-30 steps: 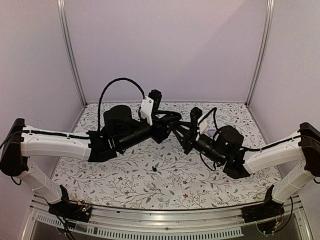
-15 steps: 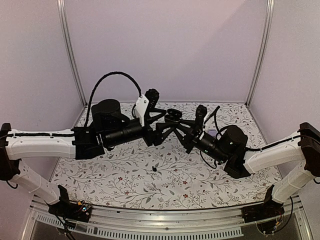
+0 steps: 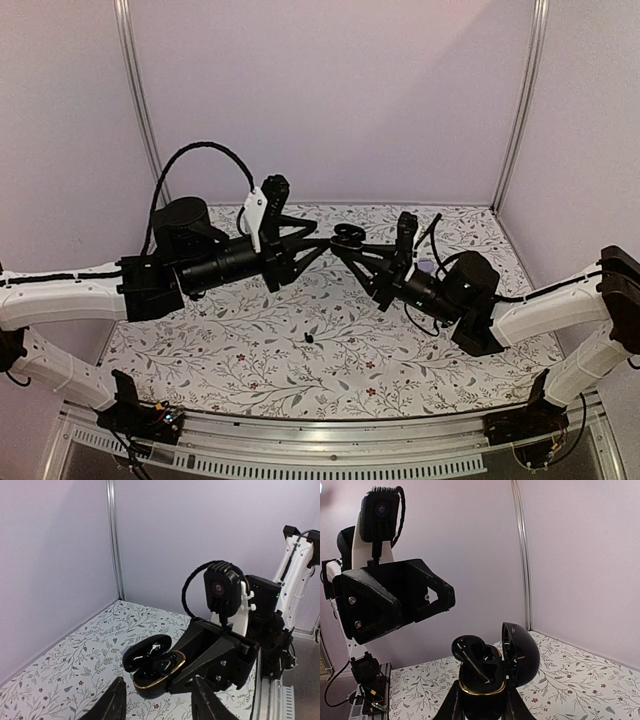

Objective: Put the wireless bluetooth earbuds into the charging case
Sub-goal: Pick up the right earbud from the right side groove of the charging case.

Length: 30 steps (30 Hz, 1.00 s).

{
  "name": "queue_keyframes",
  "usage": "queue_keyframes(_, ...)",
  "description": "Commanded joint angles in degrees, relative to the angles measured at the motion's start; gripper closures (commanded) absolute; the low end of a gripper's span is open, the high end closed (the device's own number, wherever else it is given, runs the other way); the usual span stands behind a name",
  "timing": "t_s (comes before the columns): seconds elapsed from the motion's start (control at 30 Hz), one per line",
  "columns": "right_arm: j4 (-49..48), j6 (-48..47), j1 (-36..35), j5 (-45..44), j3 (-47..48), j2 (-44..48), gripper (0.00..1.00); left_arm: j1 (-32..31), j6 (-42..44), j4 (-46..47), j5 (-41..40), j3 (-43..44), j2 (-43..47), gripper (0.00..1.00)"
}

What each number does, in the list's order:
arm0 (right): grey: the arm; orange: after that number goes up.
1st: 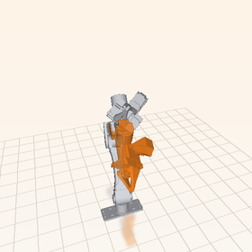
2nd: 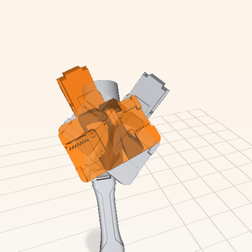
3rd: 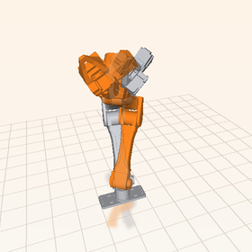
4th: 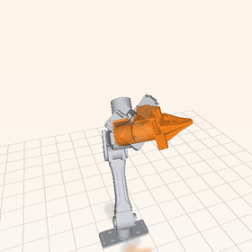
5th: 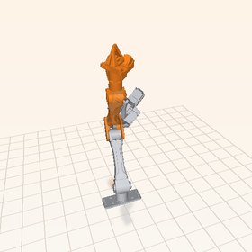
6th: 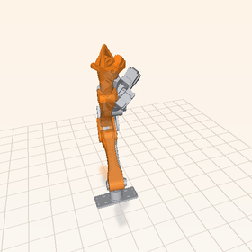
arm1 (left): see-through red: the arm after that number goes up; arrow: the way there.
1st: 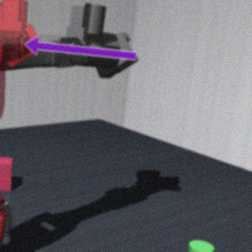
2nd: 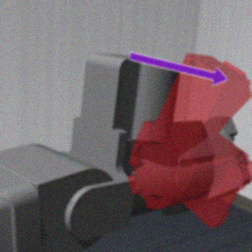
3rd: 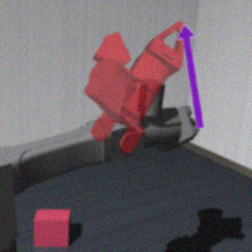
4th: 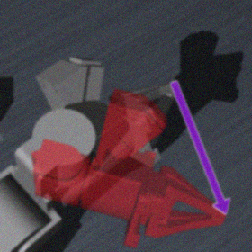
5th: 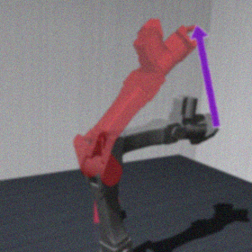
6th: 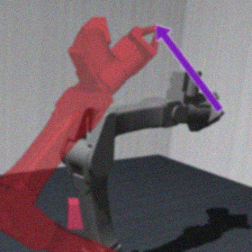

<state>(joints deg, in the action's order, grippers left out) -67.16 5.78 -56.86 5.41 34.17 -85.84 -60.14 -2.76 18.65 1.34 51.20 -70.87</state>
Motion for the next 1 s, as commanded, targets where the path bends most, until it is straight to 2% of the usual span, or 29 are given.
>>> queue_keyframes(0.0,1.70,0.66,0.76,1.79,-0.26,2.74,1.00,1.04,4.26,-3.17,3.83,-0.12,1.91,0.60)
queue_keyframes(0.23,3.99,-0.34,0.79,4.31,0.18,3.05,1.00,0.99,9.01,-8.59,5.55,2.62,0.27,0.73)
queue_keyframes(0.37,4.95,-0.40,0.79,5.70,0.45,2.89,1.00,1.07,11.17,-8.05,5.04,2.49,0.03,0.76)
queue_keyframes(0.67,7.22,-1.77,0.79,8.15,1.58,2.38,1.00,1.00,13.57,-8.66,5.72,2.89,-1.08,0.77)
queue_keyframes(0.97,7.63,-2.34,0.79,8.83,2.08,2.17,1.00,1.01,14.21,-8.99,7.47,2.67,-1.83,0.72)
